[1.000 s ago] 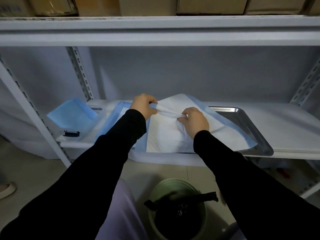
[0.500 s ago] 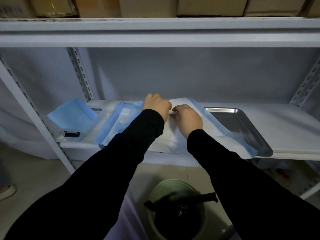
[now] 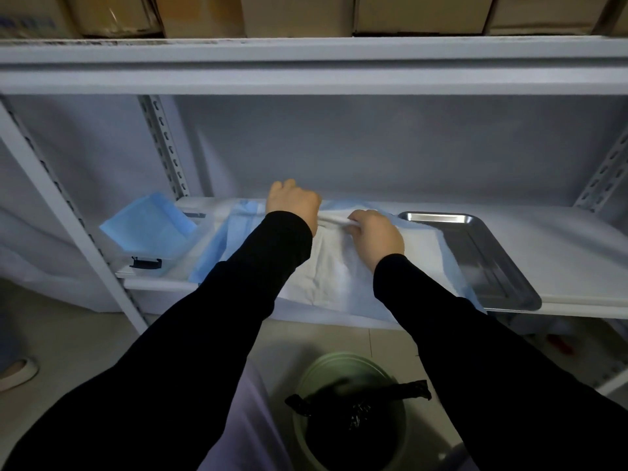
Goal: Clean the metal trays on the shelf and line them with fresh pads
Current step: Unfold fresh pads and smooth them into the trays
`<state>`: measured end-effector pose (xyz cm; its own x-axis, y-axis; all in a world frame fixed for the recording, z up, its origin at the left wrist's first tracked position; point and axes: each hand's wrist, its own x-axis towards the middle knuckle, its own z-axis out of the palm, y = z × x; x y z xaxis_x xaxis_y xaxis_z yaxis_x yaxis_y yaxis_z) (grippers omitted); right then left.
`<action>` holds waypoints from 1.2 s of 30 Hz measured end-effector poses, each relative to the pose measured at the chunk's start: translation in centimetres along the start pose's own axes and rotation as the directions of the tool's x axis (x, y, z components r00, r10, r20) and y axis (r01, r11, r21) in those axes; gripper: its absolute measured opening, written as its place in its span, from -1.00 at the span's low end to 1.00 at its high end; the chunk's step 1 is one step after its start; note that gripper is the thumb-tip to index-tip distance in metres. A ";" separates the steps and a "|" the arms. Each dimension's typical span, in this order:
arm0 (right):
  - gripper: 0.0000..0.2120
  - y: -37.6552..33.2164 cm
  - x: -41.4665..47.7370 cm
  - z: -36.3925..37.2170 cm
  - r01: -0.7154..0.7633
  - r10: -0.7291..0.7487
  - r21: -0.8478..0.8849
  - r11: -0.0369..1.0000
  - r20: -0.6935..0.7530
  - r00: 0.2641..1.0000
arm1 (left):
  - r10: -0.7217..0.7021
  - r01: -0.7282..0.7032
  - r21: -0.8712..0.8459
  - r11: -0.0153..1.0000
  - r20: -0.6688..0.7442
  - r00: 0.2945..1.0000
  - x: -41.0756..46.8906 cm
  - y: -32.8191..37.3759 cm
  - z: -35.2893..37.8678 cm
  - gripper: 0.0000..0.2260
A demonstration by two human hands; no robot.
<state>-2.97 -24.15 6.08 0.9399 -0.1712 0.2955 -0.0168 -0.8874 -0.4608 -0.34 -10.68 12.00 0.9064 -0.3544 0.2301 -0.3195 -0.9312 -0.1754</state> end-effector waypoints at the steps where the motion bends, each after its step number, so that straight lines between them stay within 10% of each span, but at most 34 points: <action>1: -0.80 -0.3 0.0 -0.2 0.016 -0.016 -0.021 1.000 -0.031 0.999 | 0.010 -0.010 -0.002 1.000 -0.002 1.000 0.1 0.2 0.1 -0.76; 17: -0.79 1.1 0.1 -1.9 -0.060 0.056 -0.120 0.991 -0.036 0.998 | -0.159 0.146 -0.240 0.960 -0.035 0.987 0.9 -1.3 -0.1 -0.78; 36: -0.80 2.6 0.7 -4.0 -0.213 0.191 -0.161 0.964 -0.139 0.972 | -0.205 0.208 -0.107 0.972 0.038 0.978 1.7 -2.7 -0.7 -0.78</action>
<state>-3.72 -28.27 8.42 0.8623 -0.3959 0.3156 -0.2714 -0.8877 -0.3719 1.92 -8.82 13.50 0.9624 -0.1523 0.2249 -0.1515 -0.9882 -0.0206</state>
